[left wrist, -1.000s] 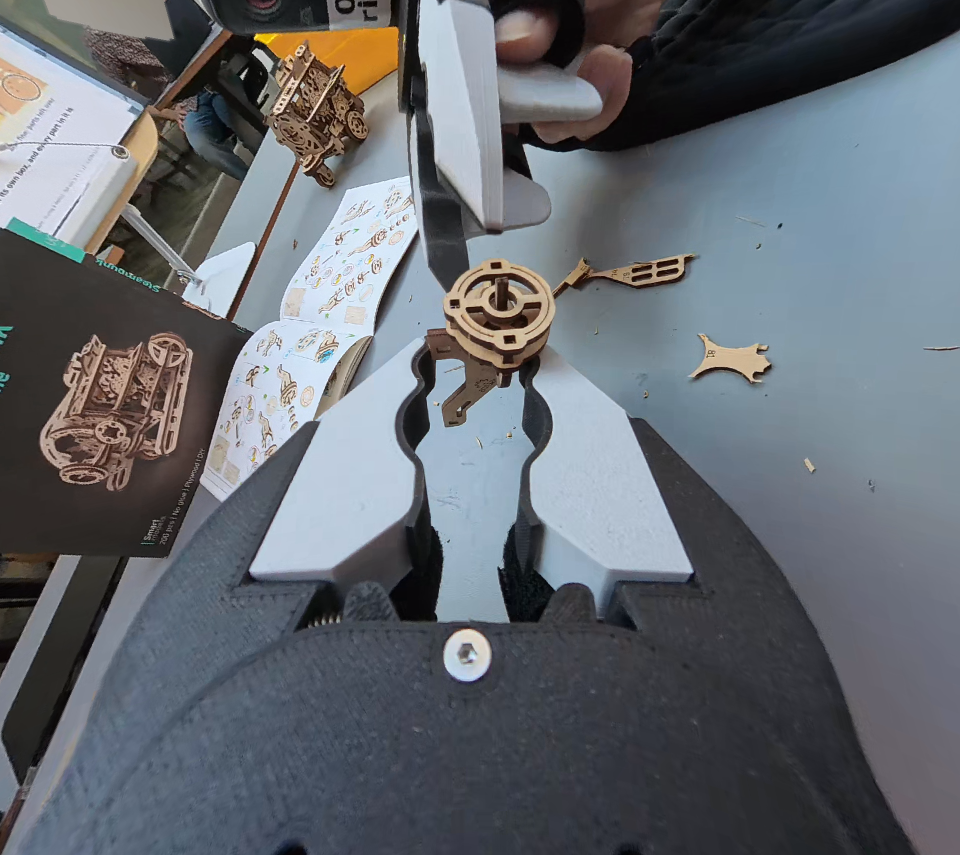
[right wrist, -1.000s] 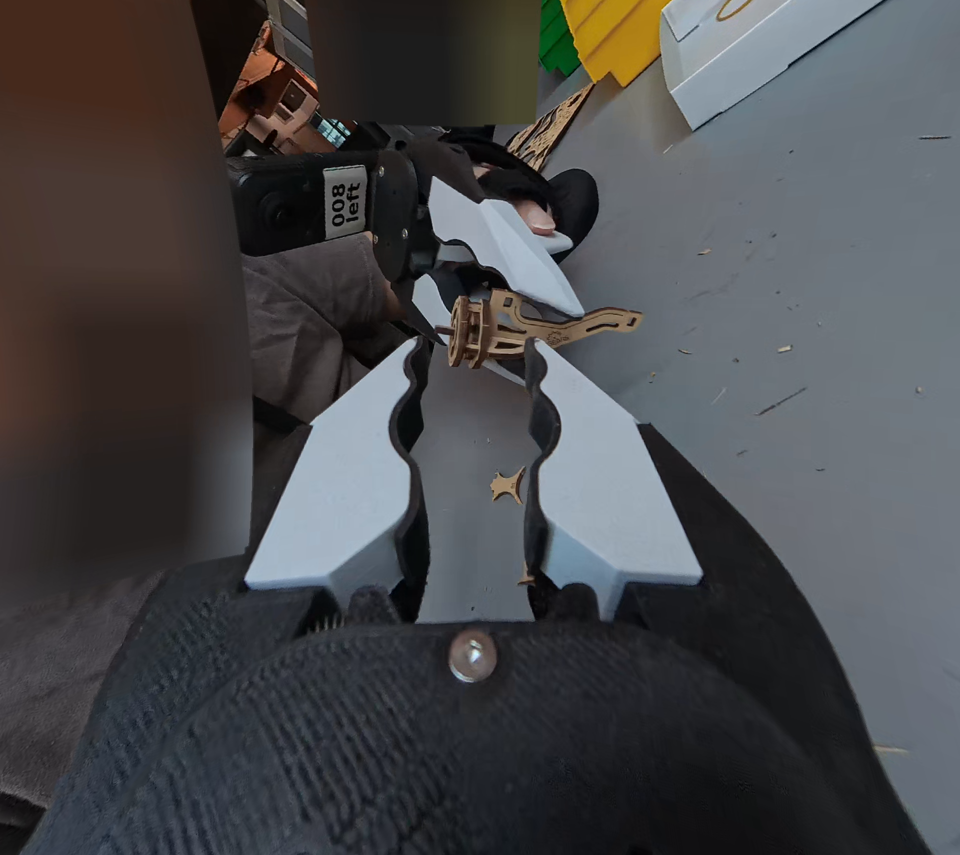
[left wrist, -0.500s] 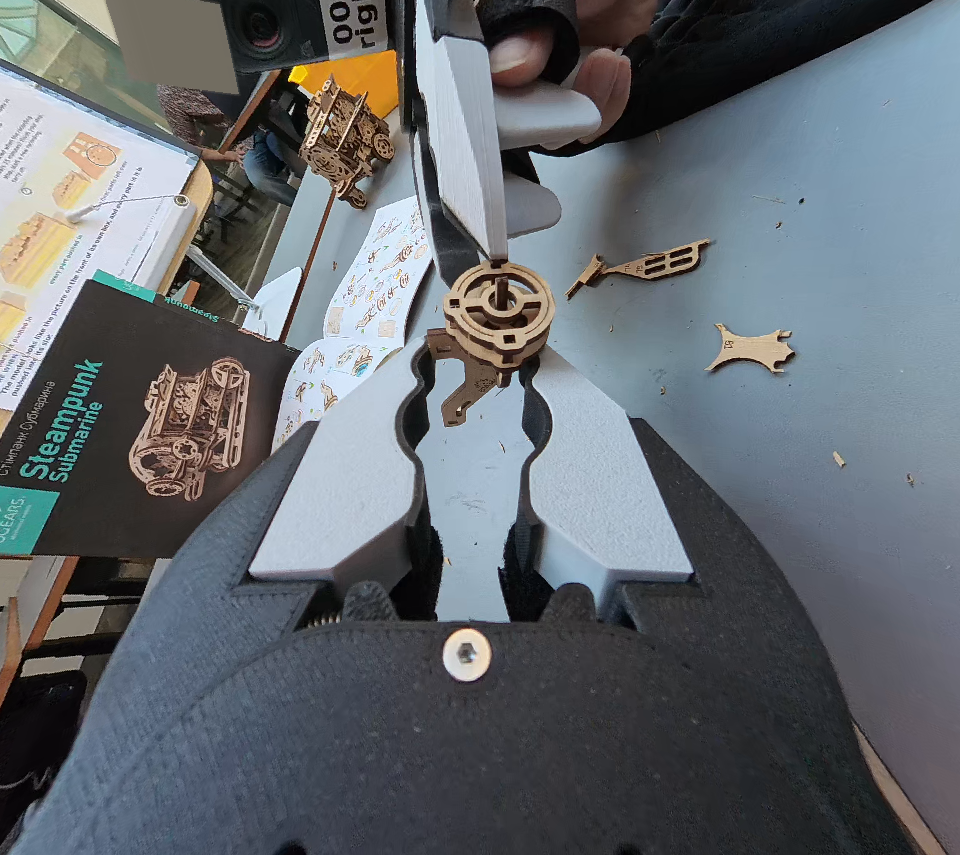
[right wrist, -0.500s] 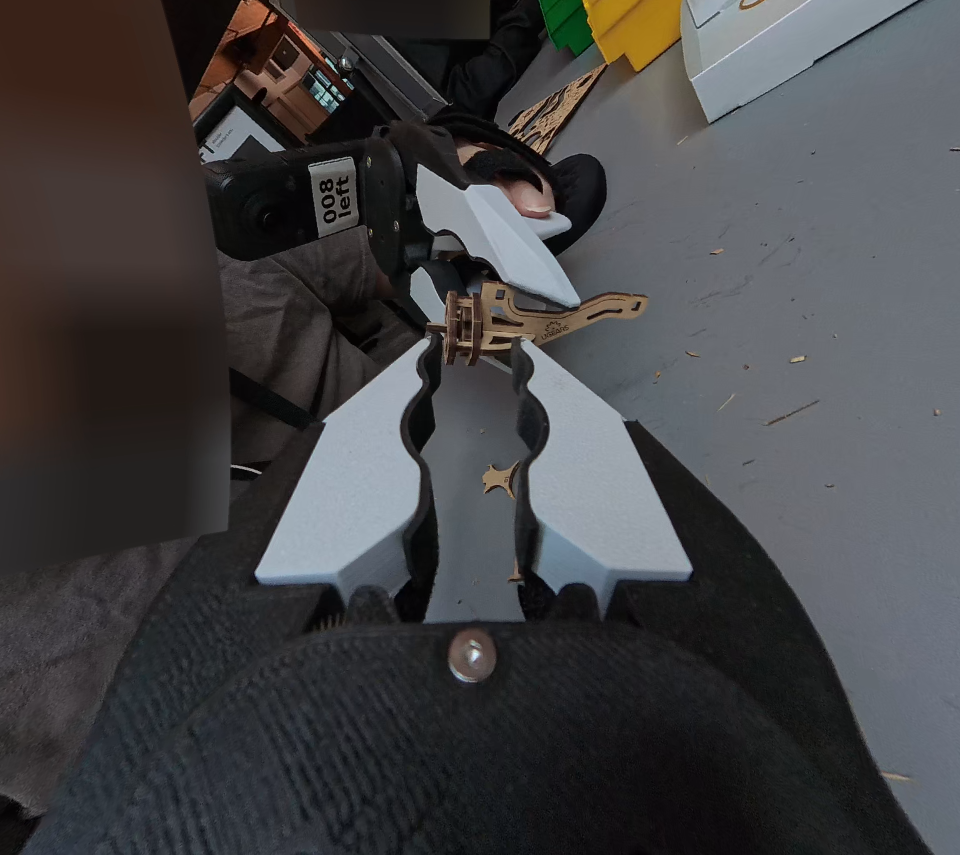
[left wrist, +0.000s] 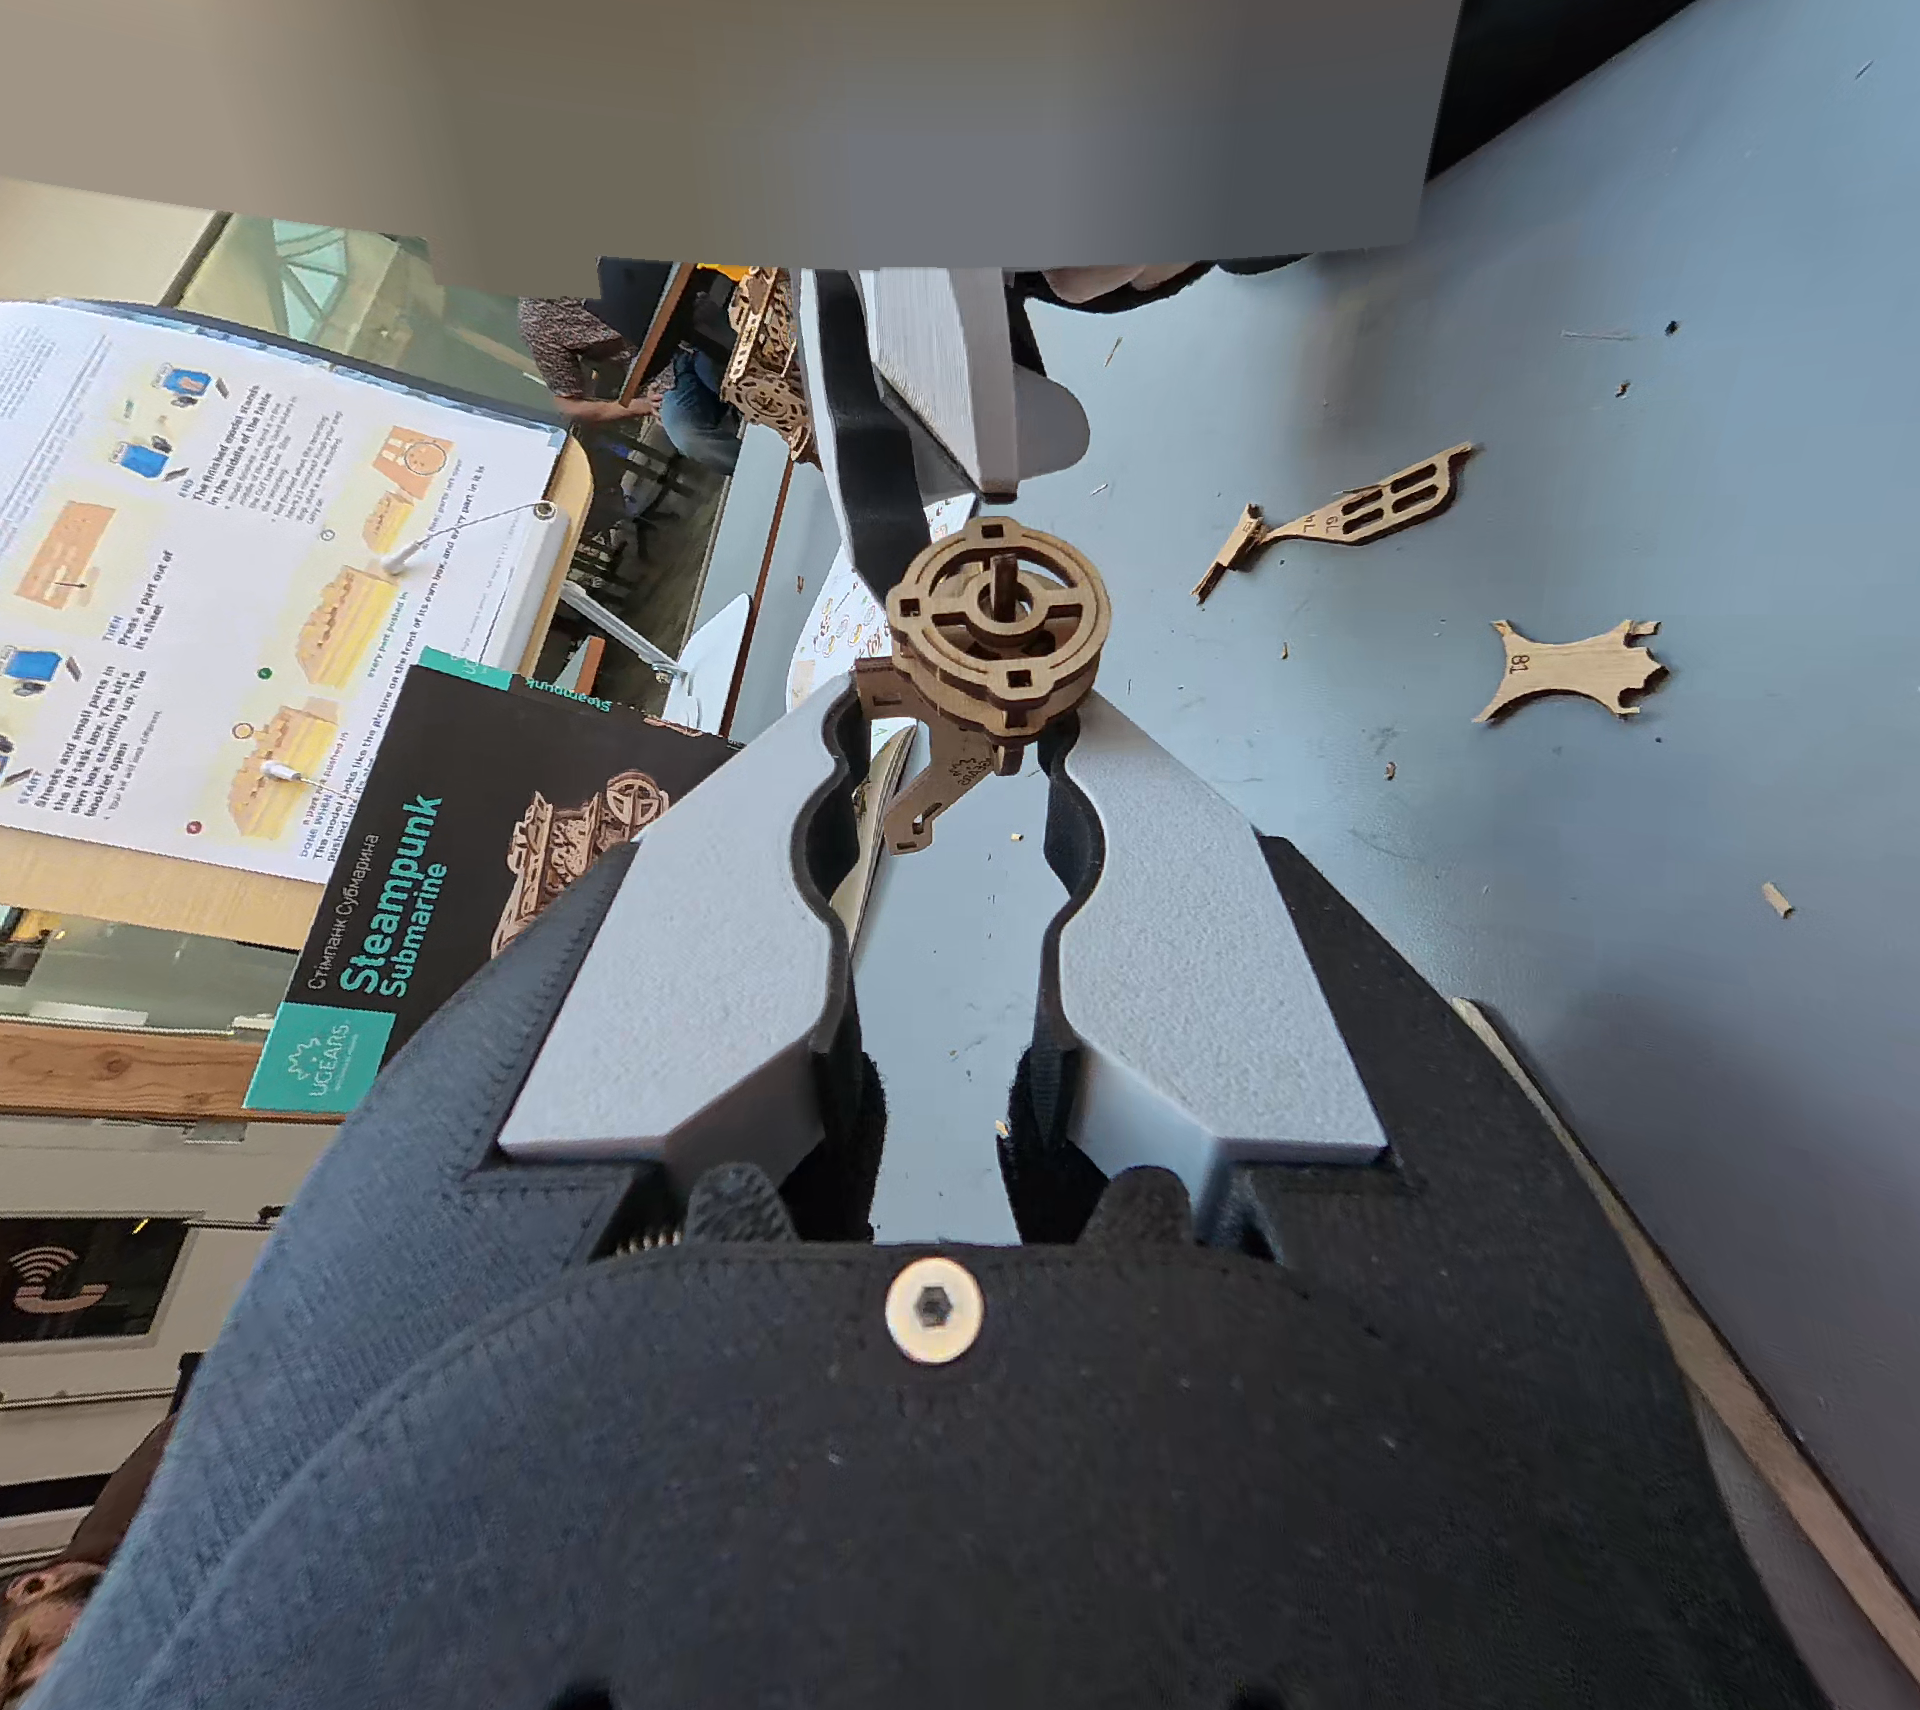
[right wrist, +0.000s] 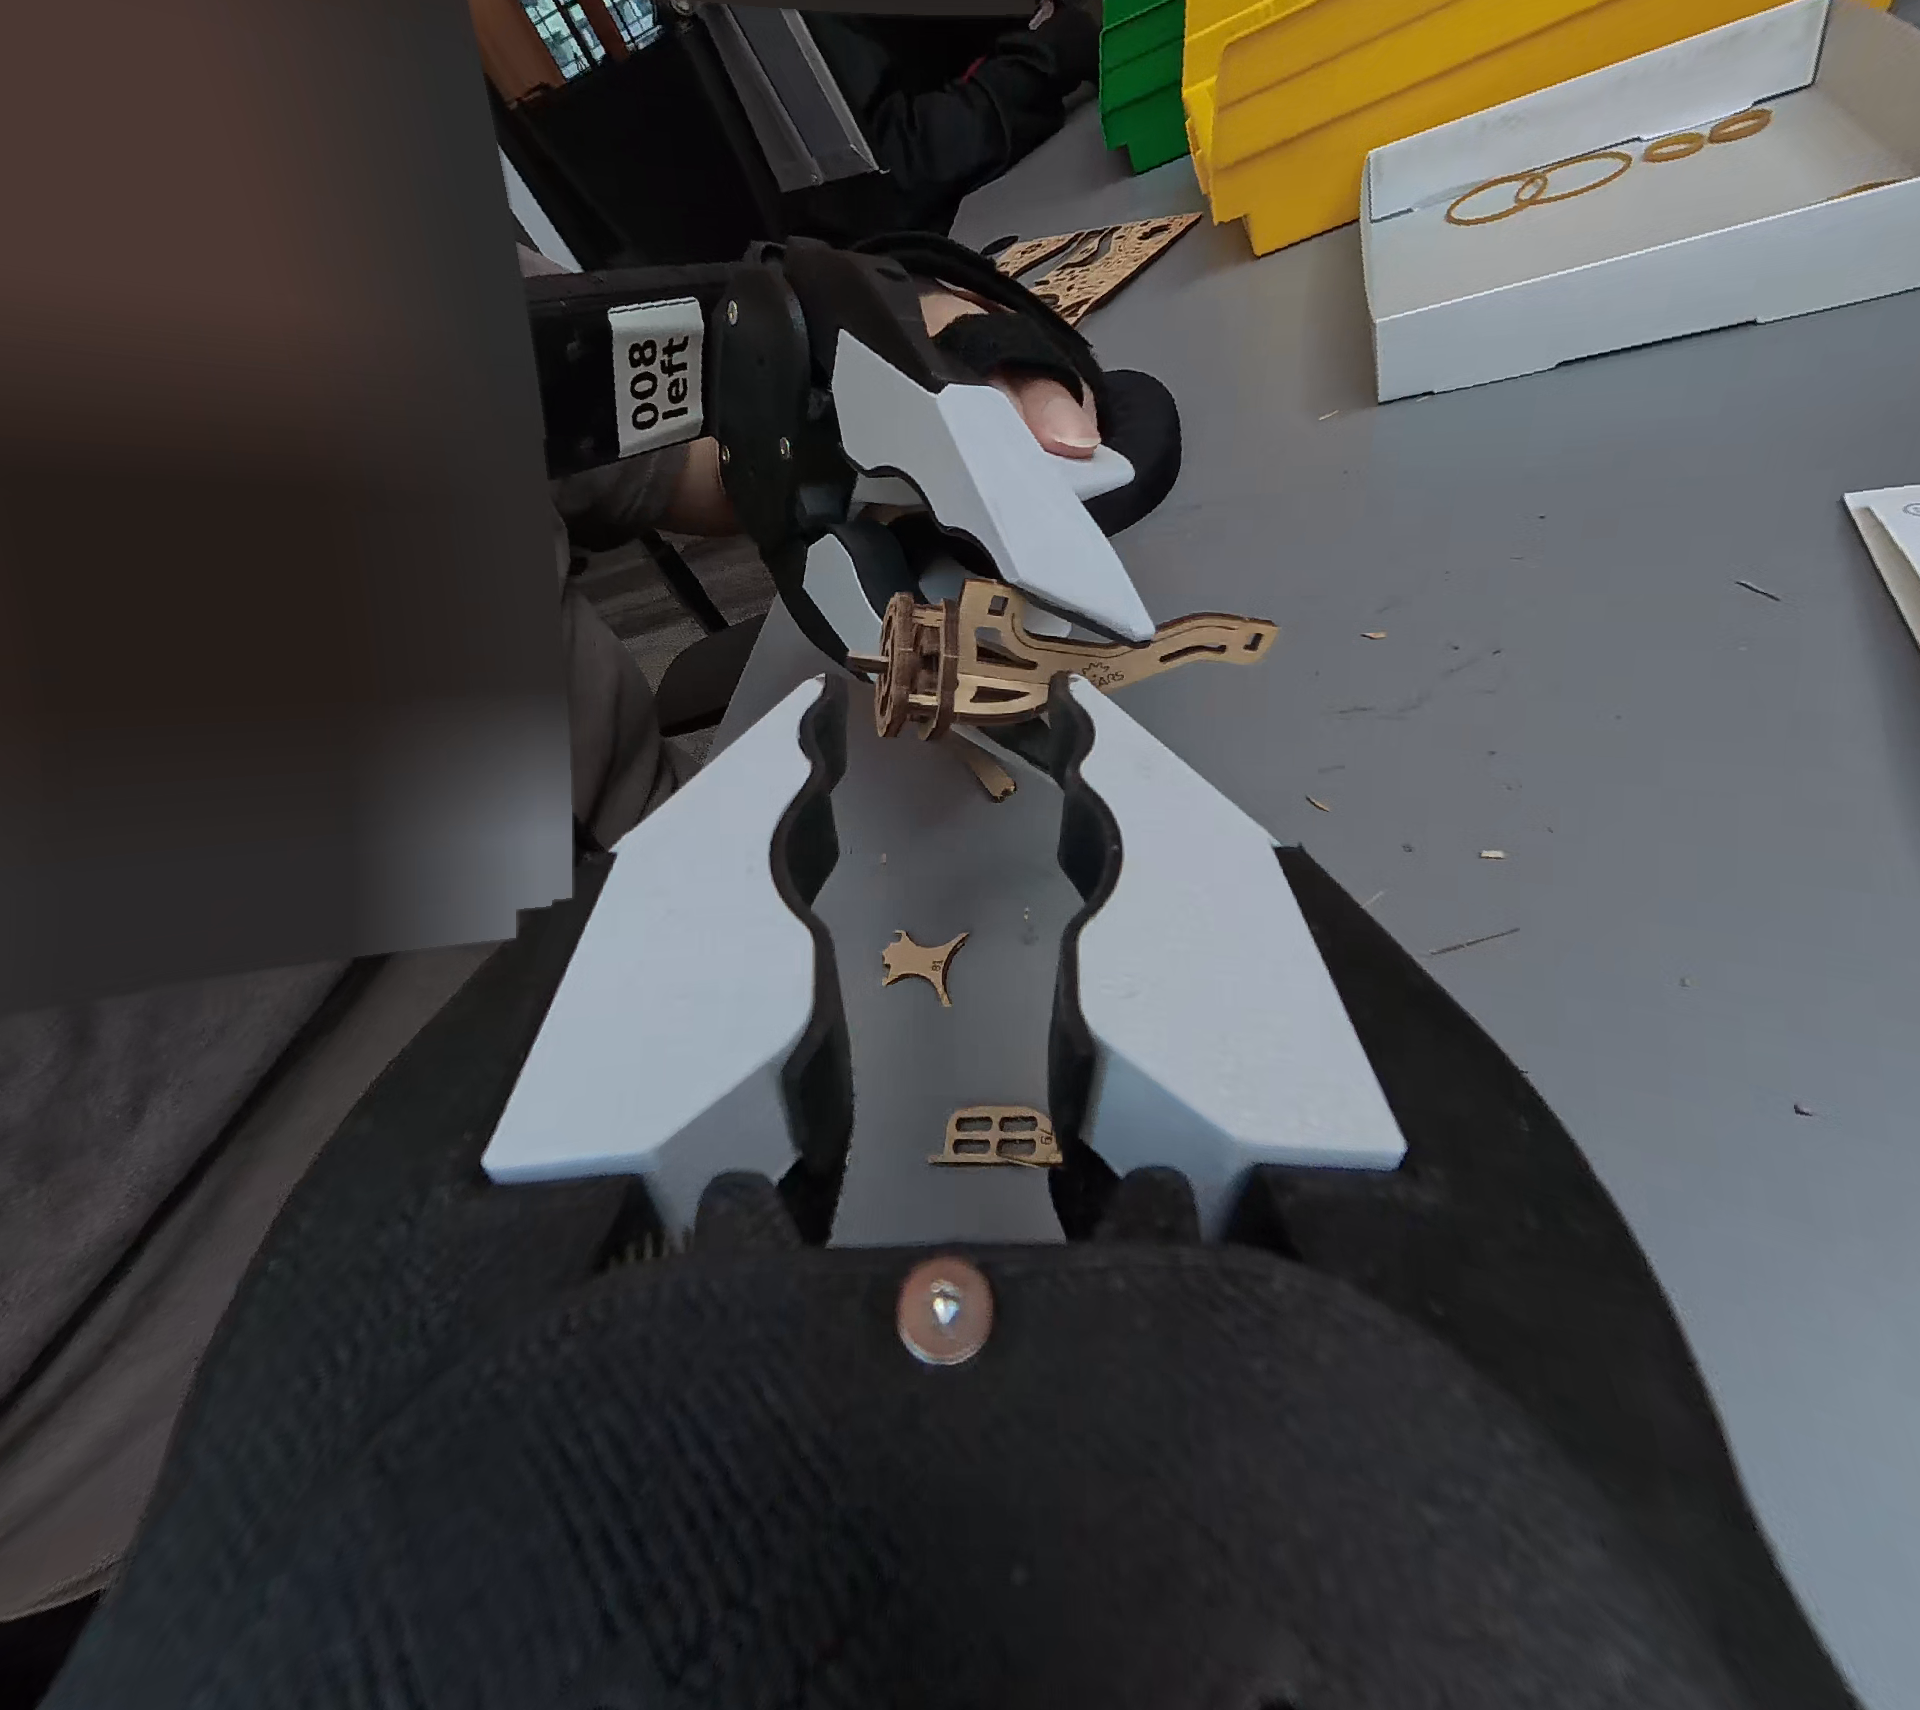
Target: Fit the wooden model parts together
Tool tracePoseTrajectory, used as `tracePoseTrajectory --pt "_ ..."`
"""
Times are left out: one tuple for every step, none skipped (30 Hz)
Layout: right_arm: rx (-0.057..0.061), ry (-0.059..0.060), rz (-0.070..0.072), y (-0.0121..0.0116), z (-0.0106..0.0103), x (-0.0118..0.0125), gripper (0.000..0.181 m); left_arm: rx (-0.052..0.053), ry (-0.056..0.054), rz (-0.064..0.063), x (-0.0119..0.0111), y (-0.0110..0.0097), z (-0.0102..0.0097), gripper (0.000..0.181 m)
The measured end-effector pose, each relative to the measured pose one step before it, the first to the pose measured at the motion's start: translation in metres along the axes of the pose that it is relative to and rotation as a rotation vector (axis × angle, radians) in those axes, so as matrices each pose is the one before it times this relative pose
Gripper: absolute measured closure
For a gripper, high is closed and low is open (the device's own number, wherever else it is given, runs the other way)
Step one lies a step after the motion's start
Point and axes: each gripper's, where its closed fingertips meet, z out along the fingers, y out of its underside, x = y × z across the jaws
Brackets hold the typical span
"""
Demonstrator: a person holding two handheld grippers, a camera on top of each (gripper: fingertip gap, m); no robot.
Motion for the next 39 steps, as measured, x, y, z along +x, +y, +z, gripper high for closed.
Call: tracePoseTrajectory --pt "-0.0044 0.0044 0.0126 0.00156 0.00127 0.00164 0.142 -0.0018 0.0003 -0.0011 0.00009 0.00028 0.00028 0.150" --pt "-0.0090 0.0003 0.0115 0.00213 0.00132 0.00076 0.142 -0.0022 0.0014 -0.0034 0.00006 0.00047 0.00027 0.150" --pt "-0.0067 -0.0015 0.0124 0.00159 0.00136 0.00044 0.141 -0.0013 0.0011 -0.0044 -0.00006 0.00046 0.00020 0.150" --pt "-0.0025 0.0051 0.0159 0.00082 0.00109 0.00152 0.141 0.0012 -0.0002 -0.0044 -0.00033 0.00003 0.00003 0.150" --pt "0.0057 -0.0024 0.0134 -0.00026 0.00065 0.00054 0.141 0.0030 -0.0005 -0.0039 -0.00030 -0.00041 -0.00014 0.150" --pt "0.0095 -0.0096 0.0135 -0.00078 0.00039 -0.00053 0.141 0.0016 -0.0003 -0.0029 -0.00024 -0.00026 -0.00011 0.150" --pt "0.0064 -0.0080 0.0154 -0.00050 0.00029 -0.00005 0.141 -0.0007 0.0002 -0.0009 0.00006 0.00009 0.00005 0.150" --pt "0.0040 -0.0063 0.0117 -0.00021 0.00001 0.00010 0.140 -0.0005 0.0004 0.0010 0.00017 0.00008 0.00013 0.150" --pt "0.0033 -0.0028 0.0081 -0.00017 -0.00001 0.00050 0.140 0.0002 0.0010 0.0008 0.00041 -0.00004 0.00021 0.150" --pt "0.0030 -0.0025 0.0038 -0.00020 0.00001 0.00009 0.140 -0.0004 0.0018 -0.0001 0.00041 -0.00006 0.00011 0.150" --pt "0.0031 -0.0062 0.0027 -0.00024 0.00023 -0.00079 0.140 0.0003 0.0008 0.0009 0.00032 -0.00011 0.00009 0.150" --pt "-0.0007 -0.0046 0.0029 0.00011 0.00012 -0.00053 0.140 0.0006 -0.0001 0.0008 0.00012 -0.00019 0.00008 0.150" --pt "-0.0005 0.0007 -0.0022 0.00000 0.00003 0.00015 0.140 -0.0011 0.0018 -0.0003 0.00030 0.00020 0.00014 0.150" --pt "-0.0002 0.0025 -0.0052 0.00006 -0.00023 0.00032 0.140 -0.0028 0.0028 -0.0001 0.00042 0.00056 0.00013 0.150" --pt "-0.0005 0.0037 -0.0025 0.00001 -0.00036 0.00072 0.140 -0.0039 0.0027 0.0003 0.00050 0.00072 0.00041 0.150" --pt "0.0023 0.0006 0.0008 -0.00036 -0.00047 0.00054 0.140 -0.0044 0.0037 -0.0005 0.00057 0.00081 0.00034 0.150" --pt "0.0045 -0.0020 0.0020 -0.00064 -0.00054 0.00012 0.140 -0.0024 0.0034 -0.0009 0.00050 0.00048 0.00036 0.150" --pt "0.0037 0.0027 0.0010 -0.00059 -0.00083 0.00081 0.140 -0.0004 0.0046 -0.0013 0.00071 0.00017 0.00018 0.150" --pt "0.0041 0.0055 -0.0048 -0.00077 -0.00098 0.00109 0.140 -0.0020 0.0075 -0.0043 0.00096 0.00044 0.00027 0.150" --pt "0.0036 0.0069 -0.0100 -0.00090 -0.00123 0.00082 0.140 -0.0059 0.0103 -0.0069 0.00130 0.00112 0.00067 0.150" --pt "0.0039 0.0085 -0.0109 -0.00111 -0.00146 0.00106 0.140 -0.0075 0.0088 -0.0077 0.00093 0.00170 0.00074 0.150" --pt "0.0065 0.0095 -0.0086 -0.00149 -0.00157 0.00138 0.141 -0.0058 0.0072 -0.0062 0.00059 0.00156 0.00066 0.150" --pt "0.0079 0.0024 -0.0039 -0.00144 -0.00130 0.00041 0.142 -0.0046 0.0065 -0.0058 0.00050 0.00127 0.00053 0.150" --pt "0.0063 -0.0033 0.0033 -0.00086 -0.00071 0.00012 0.143 -0.0015 0.0046 -0.0050 0.00037 0.00067 0.00027 0.150" --pt "0.0034 -0.0063 0.0081 -0.00019 0.00003 -0.00016 0.143 0.0038 0.0006 -0.0020 -0.00005 -0.00028 -0.00011 0.150" --pt "0.0012 -0.0036 0.0098 0.00050 0.00059 0.00041 0.143 0.0039 -0.0017 0.0003 -0.00028 -0.00087 -0.00031 0.150" --pt "0.0011 -0.0020 0.0121 0.00065 0.00103 0.00068 0.140 0.0036 -0.0024 0.0016 -0.00021 -0.00088 -0.00025 0.150" --pt "-0.0020 -0.0051 0.0161 0.00124 0.00132 0.00031 0.137 0.0024 -0.0016 0.0017 0.00004 -0.00060 -0.00027 0.150" --pt "-0.0035 -0.0059 0.0199 0.00144 0.00127 0.00049 0.134 0.0005 -0.0024 0.0017 -0.00020 -0.00015 -0.00010 0.150" --pt "-0.0032 -0.0017 0.0195 0.00130 0.00113 0.00106 0.130 -0.0013 -0.0019 0.0019 -0.00017 0.00011 0.00009 0.150" --pt "-0.0057 -0.0045 0.0173 0.00149 0.00076 0.00046 0.128 -0.0032 -0.0009 0.0013 -0.00011 0.00057 0.00025 0.150" --pt "-0.0085 -0.0025 0.0169 0.00189 0.00051 0.00072 0.128 -0.0039 -0.0002 0.0015 0.00010 0.00076 0.00036 0.150" --pt "-0.0058 -0.0054 0.0152 0.00148 0.00053 0.00013 0.128 -0.0018 -0.0015 0.0022 0.00002 0.00042 0.00023 0.150" --pt "-0.0036 -0.0145 0.0165 0.00090 0.00039 -0.00137 0.129 0.0004 -0.0023 0.0021 -0.00023 -0.00002 0.00001 0.150" --pt "-0.0040 -0.0220 0.0169 0.00072 0.00042 -0.00252 0.132 0.0016 -0.0031 0.0012 -0.00038 -0.00040 -0.00019 0.150" --pt "-0.0072 -0.0183 0.0137 0.00136 0.00018 -0.00187 0.135 0.0014 -0.0030 0.0007 -0.00047 -0.00036 -0.00024 0.150" --pt "-0.0098 -0.0040 0.0046 0.00171 0.00014 0.00011 0.138 0.0004 -0.0024 0.0002 -0.00046 -0.00002 -0.00010 0.150" --pt "-0.0098 0.0022 -0.0060 0.00187 0.00010 0.00072 0.140 0.0004 -0.0023 -0.0002 -0.00038 -0.00001 -0.00020 0.150" --pt "-0.0078 0.0078 -0.0080 0.00127 0.00021 0.00122 0.140 0.0016 -0.0018 -0.0005 -0.00029 -0.00017 -0.00012 0.150"
